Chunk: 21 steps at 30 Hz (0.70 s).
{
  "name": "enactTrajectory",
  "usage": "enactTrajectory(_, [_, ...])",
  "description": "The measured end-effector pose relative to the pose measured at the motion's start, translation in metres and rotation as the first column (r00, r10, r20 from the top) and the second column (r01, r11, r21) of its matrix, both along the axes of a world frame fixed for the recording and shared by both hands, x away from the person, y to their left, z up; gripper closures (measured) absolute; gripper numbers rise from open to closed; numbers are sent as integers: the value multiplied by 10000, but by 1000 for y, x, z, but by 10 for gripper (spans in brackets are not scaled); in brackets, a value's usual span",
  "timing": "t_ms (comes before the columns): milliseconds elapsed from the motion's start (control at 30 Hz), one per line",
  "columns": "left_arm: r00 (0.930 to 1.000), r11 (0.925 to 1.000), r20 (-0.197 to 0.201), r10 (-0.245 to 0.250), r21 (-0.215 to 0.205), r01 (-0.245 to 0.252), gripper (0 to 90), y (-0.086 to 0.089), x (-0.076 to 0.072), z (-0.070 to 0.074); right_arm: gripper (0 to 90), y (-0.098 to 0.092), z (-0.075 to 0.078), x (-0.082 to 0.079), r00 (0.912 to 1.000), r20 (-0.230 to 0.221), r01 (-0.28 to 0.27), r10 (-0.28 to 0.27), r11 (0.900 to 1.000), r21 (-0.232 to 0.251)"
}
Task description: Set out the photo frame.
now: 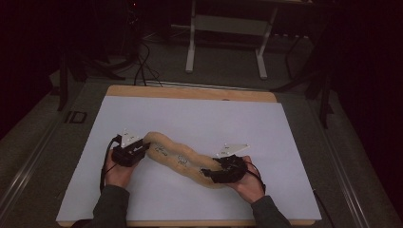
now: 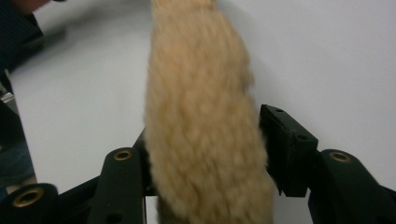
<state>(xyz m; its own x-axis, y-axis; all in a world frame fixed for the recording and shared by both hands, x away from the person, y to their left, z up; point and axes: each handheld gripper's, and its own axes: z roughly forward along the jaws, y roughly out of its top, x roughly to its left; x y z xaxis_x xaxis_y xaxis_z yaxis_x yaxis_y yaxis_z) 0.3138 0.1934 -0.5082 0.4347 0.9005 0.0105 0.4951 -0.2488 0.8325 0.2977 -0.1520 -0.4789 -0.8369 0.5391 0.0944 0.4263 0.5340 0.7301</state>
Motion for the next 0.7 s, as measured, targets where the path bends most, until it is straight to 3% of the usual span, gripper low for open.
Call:
enactTrajectory(433, [10000, 10000, 14, 13, -14, -13, 731, 0, 0, 0, 494, -16, -15, -10, 9981, -316, 535, -530, 9984, 156])
enactTrajectory(700, [10000, 10000, 11, 4, -6, -4, 731, 0, 0, 0, 584, -18, -22, -16, 9970, -643, 448, -438, 9989, 156])
